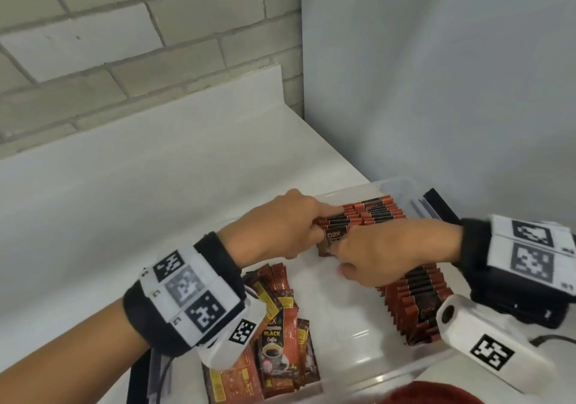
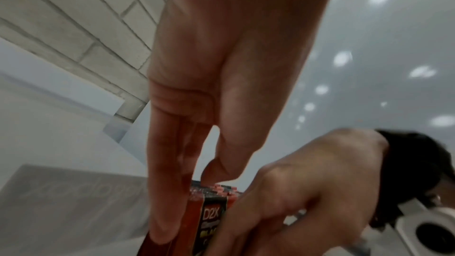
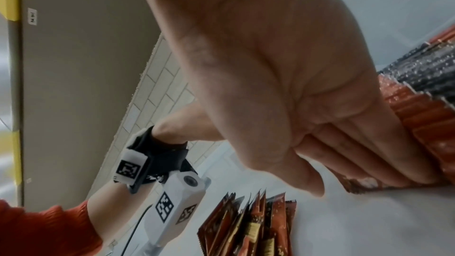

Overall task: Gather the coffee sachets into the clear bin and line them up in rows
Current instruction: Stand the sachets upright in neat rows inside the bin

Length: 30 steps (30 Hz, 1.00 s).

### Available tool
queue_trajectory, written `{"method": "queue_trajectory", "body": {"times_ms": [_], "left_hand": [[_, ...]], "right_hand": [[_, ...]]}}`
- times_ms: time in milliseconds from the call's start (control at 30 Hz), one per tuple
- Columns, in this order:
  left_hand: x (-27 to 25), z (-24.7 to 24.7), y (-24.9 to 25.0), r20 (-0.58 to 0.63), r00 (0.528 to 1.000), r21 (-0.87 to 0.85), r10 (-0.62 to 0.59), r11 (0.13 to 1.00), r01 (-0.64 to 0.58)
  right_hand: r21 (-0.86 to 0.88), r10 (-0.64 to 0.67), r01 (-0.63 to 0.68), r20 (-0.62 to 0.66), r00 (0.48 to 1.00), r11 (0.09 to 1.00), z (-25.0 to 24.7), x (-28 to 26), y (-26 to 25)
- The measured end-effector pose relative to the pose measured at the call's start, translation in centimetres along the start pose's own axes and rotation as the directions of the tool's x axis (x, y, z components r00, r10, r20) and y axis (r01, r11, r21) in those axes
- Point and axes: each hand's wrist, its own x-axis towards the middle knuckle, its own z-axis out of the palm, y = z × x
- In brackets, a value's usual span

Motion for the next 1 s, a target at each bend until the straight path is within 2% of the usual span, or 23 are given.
{"method": "queue_trajectory", "body": {"times_ms": [67, 133, 200, 300, 367, 433, 467, 533, 600, 800, 1000], "left_hand": [[-0.1, 0.1, 0.0, 0.031, 0.999, 0.008, -0.008, 1.0, 0.008], [-0.4, -0.1, -0.3, 0.013, 1.0, -0.119, -0.028, 0.992, 0.029], [-0.7, -0.3, -1.2, -0.032, 0.994, -0.266, -0.108, 0.959, 0.096], [-0.8, 0.5, -2.3, 0.066, 0.972, -0.432, -0.224, 0.872, 0.23], [-0.5, 1.4, -2.6, 0.187, 0.955, -0.552, -0.232, 0.779, 0.298], [0.0, 2.2, -2.3, 0.266, 0.95, -0.704, -0.164, 0.64, 0.308], [0.1, 2.6, -1.9, 0.283, 0.949, -0.775, -0.137, 0.55, 0.31], [0.6, 3.2, -1.3, 0.302, 0.94, -0.862, -0.157, 0.377, 0.34], [0.8, 3.6, -1.0, 0.315, 0.928, -0.889, -0.2, 0.279, 0.362], [0.9, 4.0, -0.1, 0.332, 0.917, -0.91, -0.219, 0.183, 0.373], [0.6, 3.9, 0.4, 0.359, 0.906, -0.875, -0.223, 0.256, 0.41]], "right_hand": [[-0.003, -0.002, 0.002, 0.005, 1.0, 1.0, -0.1, -0.1, 0.0], [-0.012, -0.006, 0.006, 0.005, 1.0, 1.0, -0.4, -0.1, 0.1], [-0.022, -0.011, 0.011, 0.001, 1.0, 1.0, -0.6, -0.3, 0.2], [0.012, -0.023, 0.023, -0.02, 1.0, 1.0, -1.2, -0.5, 0.5], [0.045, -0.042, 0.043, -0.039, 0.998, 0.998, -1.5, -0.6, 0.7], [0.06, -0.068, 0.07, -0.032, 0.997, 0.996, -1.6, -0.7, 1.0], [0.063, -0.075, 0.076, -0.023, 0.997, 0.995, -1.6, -0.7, 1.0], [0.068, -0.069, 0.07, -0.016, 0.997, 0.995, -1.5, -0.8, 1.3], [0.082, -0.062, 0.063, -0.024, 0.998, 0.995, -1.5, -0.9, 1.6], [0.079, -0.017, 0.022, -0.069, 0.998, 0.997, -1.8, -1.0, 1.8], [0.091, -0.004, 0.01, -0.068, 0.998, 0.996, -1.9, -1.2, 1.7]]}}
